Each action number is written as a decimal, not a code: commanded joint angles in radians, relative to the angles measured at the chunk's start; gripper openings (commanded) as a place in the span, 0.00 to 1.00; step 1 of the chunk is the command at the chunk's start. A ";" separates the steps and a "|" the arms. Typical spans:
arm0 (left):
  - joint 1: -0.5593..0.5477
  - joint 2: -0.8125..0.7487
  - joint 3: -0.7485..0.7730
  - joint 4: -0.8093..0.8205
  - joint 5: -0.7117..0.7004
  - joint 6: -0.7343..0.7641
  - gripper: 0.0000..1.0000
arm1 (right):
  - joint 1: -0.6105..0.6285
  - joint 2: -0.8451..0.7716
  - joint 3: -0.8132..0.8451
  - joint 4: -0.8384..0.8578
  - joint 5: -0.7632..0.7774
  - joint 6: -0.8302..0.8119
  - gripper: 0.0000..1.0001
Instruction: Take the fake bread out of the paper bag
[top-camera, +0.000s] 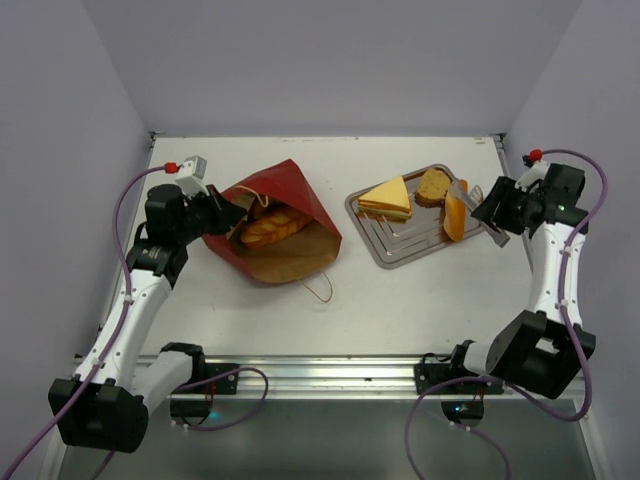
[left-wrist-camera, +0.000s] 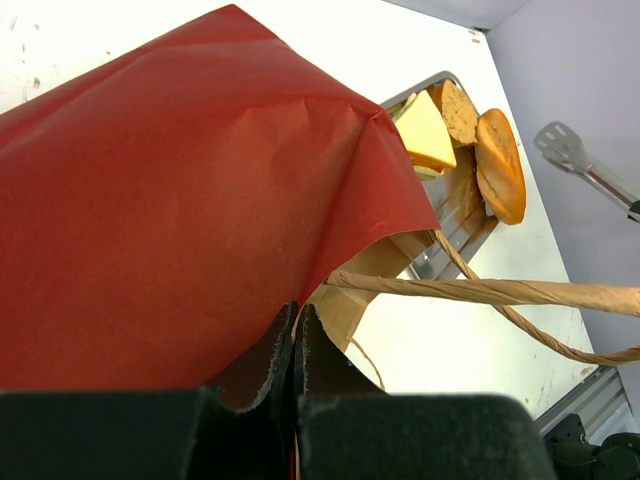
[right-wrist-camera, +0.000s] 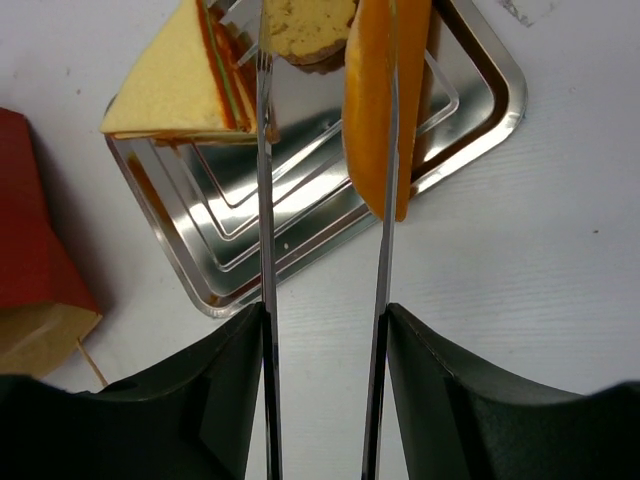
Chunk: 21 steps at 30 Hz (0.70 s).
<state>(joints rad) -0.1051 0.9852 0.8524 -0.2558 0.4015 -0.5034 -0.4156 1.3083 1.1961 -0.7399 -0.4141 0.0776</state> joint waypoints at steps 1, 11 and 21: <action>0.002 -0.025 0.040 0.018 0.019 0.014 0.00 | -0.006 -0.057 0.081 0.019 -0.096 -0.067 0.54; 0.002 -0.008 0.079 0.007 0.033 0.003 0.00 | 0.095 -0.076 0.200 -0.208 -0.428 -0.384 0.45; 0.002 0.027 0.134 -0.033 0.025 -0.006 0.00 | 0.518 -0.170 0.218 -0.213 -0.483 -0.633 0.35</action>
<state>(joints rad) -0.1051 1.0092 0.9241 -0.2874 0.4118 -0.5045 0.0280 1.1763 1.3582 -0.9543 -0.8272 -0.4252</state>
